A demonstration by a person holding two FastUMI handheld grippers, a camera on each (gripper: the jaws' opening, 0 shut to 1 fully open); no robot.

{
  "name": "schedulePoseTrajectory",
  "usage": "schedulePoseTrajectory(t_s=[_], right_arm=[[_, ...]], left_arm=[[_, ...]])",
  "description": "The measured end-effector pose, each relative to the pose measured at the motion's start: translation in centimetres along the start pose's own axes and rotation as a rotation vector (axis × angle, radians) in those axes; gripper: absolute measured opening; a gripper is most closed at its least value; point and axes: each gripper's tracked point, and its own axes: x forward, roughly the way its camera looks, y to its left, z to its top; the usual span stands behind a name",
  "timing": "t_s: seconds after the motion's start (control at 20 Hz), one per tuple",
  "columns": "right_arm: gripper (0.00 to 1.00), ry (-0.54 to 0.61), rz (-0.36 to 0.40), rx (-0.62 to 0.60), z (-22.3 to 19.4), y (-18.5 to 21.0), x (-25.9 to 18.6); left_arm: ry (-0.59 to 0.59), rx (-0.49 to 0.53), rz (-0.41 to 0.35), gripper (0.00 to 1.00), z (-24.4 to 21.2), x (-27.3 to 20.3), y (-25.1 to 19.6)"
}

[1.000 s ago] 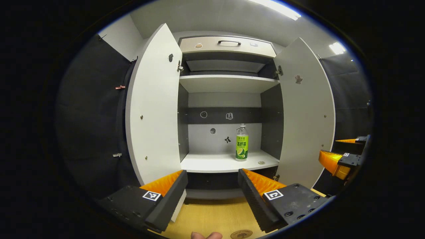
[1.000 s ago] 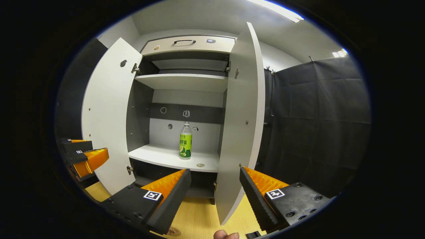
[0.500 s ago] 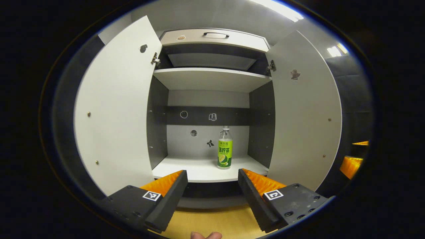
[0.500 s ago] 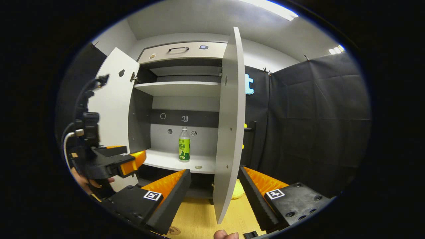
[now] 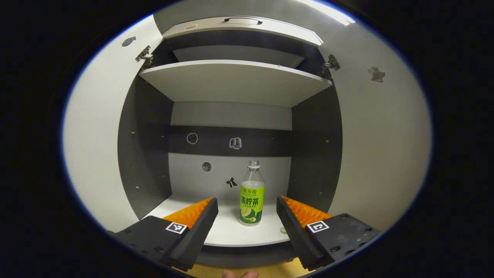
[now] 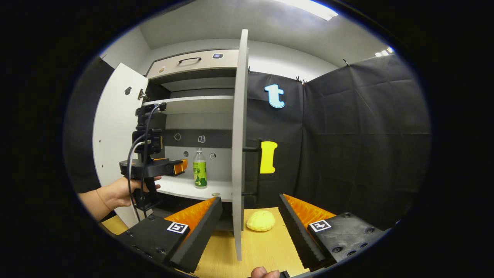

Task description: Grasp the bottle in the cabinet with the left hand and place it on the coaster, then close the right door with the right hand and the left door with the left hand.

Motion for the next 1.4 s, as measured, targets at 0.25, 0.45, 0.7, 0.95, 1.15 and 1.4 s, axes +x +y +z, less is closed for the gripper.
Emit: schedulePoseTrajectory(t_s=[0.25,0.45,0.7,0.95,1.15,1.4], right_arm=[[0.98,-0.011,0.036,-0.010,0.0,-1.1,-0.4],[0.98,0.001,0.041,-0.017,-0.6,-2.4,0.0],[0.98,0.030,-0.004,-0.027,-1.7,-4.5,0.7],[0.98,0.033,-0.024,-0.033,-1.7,-5.3,0.9],[0.98,0.037,-0.022,-0.024,-1.7,-5.1,1.0],[0.98,0.030,-0.007,-0.024,-1.5,-3.9,0.3]], left_arm=[[0.036,-0.001,-0.004,0.97,-1.2,6.8,-1.0],[0.050,0.053,0.022,0.97,-2.8,10.7,-0.7],[0.079,0.041,0.076,0.97,-5.2,14.7,-0.1],[0.089,0.014,0.036,0.78,-5.6,15.3,-1.0],[0.066,0.003,0.017,0.77,-4.3,13.9,-0.8],[0.025,0.020,-0.008,0.77,-1.8,7.8,-0.3]])
